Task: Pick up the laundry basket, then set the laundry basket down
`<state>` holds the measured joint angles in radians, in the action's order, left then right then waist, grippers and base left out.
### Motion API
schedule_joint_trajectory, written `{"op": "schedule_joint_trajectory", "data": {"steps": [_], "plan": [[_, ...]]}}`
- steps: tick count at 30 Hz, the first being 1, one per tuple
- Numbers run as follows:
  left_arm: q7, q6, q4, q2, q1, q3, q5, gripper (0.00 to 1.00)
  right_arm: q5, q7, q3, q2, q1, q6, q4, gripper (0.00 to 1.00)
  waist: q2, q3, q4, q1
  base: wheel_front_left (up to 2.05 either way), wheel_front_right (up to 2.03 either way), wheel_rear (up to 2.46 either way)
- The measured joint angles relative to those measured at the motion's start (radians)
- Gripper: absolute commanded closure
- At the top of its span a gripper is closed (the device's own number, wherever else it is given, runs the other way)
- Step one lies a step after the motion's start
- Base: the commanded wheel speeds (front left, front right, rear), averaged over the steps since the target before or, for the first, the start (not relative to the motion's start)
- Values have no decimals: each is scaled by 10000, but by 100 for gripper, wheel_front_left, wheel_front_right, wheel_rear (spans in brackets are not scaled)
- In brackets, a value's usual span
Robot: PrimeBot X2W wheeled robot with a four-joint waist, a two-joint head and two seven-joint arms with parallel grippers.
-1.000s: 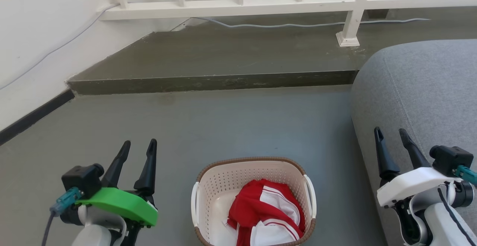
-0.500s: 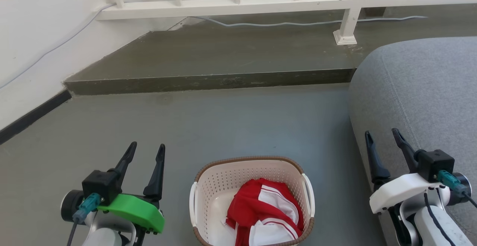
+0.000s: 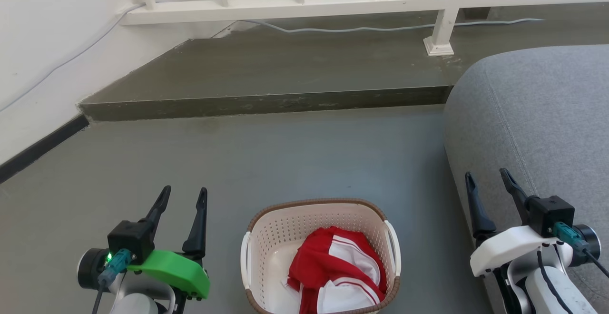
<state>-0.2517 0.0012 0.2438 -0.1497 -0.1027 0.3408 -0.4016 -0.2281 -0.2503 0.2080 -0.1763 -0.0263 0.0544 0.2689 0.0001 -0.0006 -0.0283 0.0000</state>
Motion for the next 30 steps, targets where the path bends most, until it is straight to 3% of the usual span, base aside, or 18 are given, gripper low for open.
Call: {"op": "schedule_joint_trajectory", "data": {"steps": [30], "plan": [[0, -12, 359, 75, -1, -33, 192, 0, 8, 0, -151, 199, 1, -148, 199, 0, 0, 9, 53, 0, 0, 0, 0]]}}
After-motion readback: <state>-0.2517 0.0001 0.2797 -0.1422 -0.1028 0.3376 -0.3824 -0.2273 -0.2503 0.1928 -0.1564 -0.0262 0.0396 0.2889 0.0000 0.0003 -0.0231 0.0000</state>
